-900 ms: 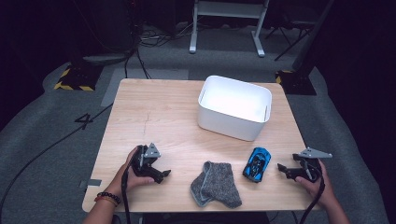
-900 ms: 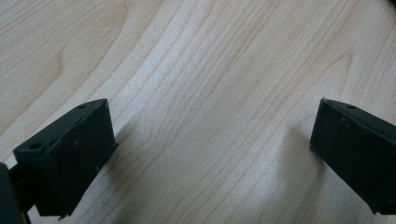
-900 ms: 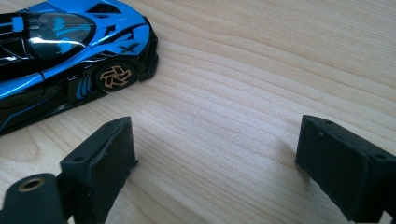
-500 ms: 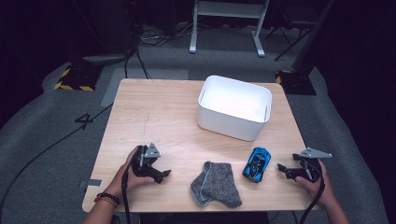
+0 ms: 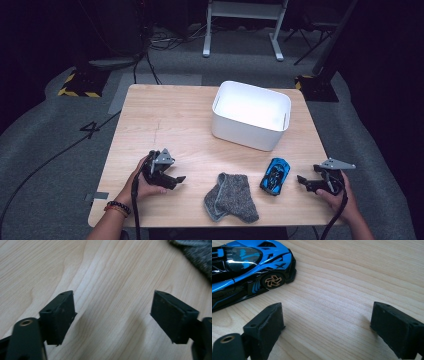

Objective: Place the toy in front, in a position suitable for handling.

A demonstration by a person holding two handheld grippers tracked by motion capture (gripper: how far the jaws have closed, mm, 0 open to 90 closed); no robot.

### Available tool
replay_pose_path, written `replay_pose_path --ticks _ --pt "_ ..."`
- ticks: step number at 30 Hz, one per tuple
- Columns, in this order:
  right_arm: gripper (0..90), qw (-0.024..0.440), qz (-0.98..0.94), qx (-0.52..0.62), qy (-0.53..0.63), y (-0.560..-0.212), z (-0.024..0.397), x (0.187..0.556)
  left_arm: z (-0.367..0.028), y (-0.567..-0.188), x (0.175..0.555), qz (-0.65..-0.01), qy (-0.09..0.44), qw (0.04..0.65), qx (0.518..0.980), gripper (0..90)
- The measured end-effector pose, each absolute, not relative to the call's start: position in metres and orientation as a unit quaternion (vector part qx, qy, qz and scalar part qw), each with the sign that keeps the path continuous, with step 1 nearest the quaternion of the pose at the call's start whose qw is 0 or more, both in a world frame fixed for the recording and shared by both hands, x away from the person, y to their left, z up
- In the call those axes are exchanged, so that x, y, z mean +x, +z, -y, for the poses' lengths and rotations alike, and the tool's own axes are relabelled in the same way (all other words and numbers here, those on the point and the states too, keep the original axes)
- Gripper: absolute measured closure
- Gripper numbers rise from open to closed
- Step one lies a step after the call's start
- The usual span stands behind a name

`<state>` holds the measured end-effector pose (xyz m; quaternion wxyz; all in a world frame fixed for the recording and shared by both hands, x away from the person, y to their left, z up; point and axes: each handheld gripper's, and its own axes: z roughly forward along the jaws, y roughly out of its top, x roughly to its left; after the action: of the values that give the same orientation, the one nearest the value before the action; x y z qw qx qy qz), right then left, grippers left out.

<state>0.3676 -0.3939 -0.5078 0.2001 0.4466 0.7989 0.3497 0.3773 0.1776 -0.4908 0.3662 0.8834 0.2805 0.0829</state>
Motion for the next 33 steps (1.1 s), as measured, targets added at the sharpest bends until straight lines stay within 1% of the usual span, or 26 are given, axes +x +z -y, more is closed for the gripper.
replay_pose_path --ticks 1,2,4,6,8,10,21,26,31,33 --pt "11.5 0.2 -0.799 0.447 0.349 -0.508 0.394 0.368 -0.177 -0.489 0.379 -0.278 0.087 0.367 0.884 15.8" --pt "11.4 0.2 -0.799 0.446 0.35 -0.508 0.394 0.368 -0.176 -0.486 0.38 -0.275 0.089 0.37 0.883 18.1" --pt "11.4 0.2 -0.799 0.447 0.349 -0.508 0.394 0.368 -0.174 -0.482 0.384 -0.272 0.092 0.376 0.881 15.7" --pt "11.4 0.2 -0.799 0.447 0.349 -0.508 0.394 0.368 -0.171 -0.478 0.388 -0.268 0.09 0.382 0.88 16.1" --pt "11.4 0.2 -0.799 0.446 0.35 -0.508 0.394 0.368 -0.166 -0.476 0.391 -0.265 0.101 0.382 0.879 16.1" --pt "11.4 0.2 -0.799 0.446 0.35 -0.508 0.394 0.368 -0.162 -0.474 0.394 -0.26 0.094 0.382 0.882 16.1" --pt "11.4 0.199 -0.801 0.443 0.35 -0.508 0.395 0.367 -0.147 -0.465 0.4 -0.247 0.096 0.388 0.883 16.3" --pt "11.4 0.199 -0.801 0.443 0.35 -0.508 0.395 0.367 -0.143 -0.457 0.406 -0.243 0.096 0.406 0.876 16.3" --pt "11.4 0.199 -0.801 0.443 0.35 -0.508 0.395 0.367 -0.132 -0.445 0.412 -0.227 0.106 0.414 0.875 16.2" --pt "11.4 0.199 -0.801 0.443 0.35 -0.508 0.395 0.367 -0.13 -0.442 0.414 -0.224 0.102 0.416 0.876 16.2"
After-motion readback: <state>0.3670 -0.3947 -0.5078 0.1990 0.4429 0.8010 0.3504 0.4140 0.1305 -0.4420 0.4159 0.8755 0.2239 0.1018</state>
